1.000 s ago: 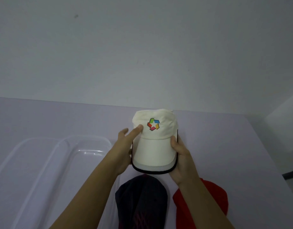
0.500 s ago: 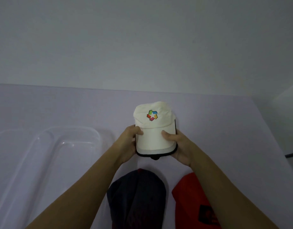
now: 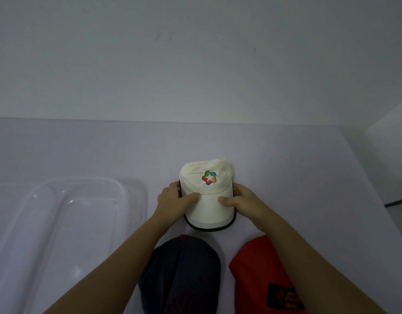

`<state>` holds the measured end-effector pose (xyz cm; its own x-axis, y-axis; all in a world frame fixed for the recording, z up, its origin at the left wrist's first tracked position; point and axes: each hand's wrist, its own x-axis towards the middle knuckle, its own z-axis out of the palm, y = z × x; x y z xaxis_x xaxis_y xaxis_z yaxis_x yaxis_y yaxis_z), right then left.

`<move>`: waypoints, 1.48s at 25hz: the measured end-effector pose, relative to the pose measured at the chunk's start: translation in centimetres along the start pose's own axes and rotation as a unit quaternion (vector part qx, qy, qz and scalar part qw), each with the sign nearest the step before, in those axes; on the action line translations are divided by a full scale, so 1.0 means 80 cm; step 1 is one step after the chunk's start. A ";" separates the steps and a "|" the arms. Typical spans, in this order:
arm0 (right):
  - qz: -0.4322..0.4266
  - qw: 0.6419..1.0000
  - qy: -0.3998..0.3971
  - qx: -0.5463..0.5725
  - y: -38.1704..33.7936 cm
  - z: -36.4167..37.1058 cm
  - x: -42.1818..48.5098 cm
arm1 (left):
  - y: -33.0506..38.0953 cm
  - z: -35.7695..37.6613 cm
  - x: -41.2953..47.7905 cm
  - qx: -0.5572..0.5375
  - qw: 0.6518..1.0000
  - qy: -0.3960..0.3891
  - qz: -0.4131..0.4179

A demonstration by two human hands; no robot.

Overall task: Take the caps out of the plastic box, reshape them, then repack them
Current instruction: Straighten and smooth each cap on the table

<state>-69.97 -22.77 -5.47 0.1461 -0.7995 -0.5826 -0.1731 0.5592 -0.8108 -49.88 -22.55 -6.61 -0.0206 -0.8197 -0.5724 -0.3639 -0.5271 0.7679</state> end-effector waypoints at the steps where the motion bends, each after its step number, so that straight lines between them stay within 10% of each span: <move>1: -0.014 0.999 0.004 -0.040 0.001 -0.001 0.002 | -0.001 0.001 0.001 0.028 1.000 0.011 -0.001; 8: -0.107 0.964 0.100 -0.222 -0.003 -0.022 0.014 | 0.015 -0.016 0.009 -0.067 0.985 0.110 0.118; 12: -0.240 0.930 0.079 -0.265 -0.030 -0.018 0.018 | 0.029 -0.032 0.019 -0.021 0.985 0.019 0.168; 37: -0.159 0.959 0.053 -0.230 -0.062 -0.003 0.047 | 0.062 -0.009 0.050 0.320 0.915 0.082 0.230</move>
<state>-68.84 -28.56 -3.63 0.1682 -0.9449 -0.2810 -0.5509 0.1462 -0.8216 -51.07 -28.60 -4.84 -0.1877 -0.9724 -0.1387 -0.8243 0.0792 0.5605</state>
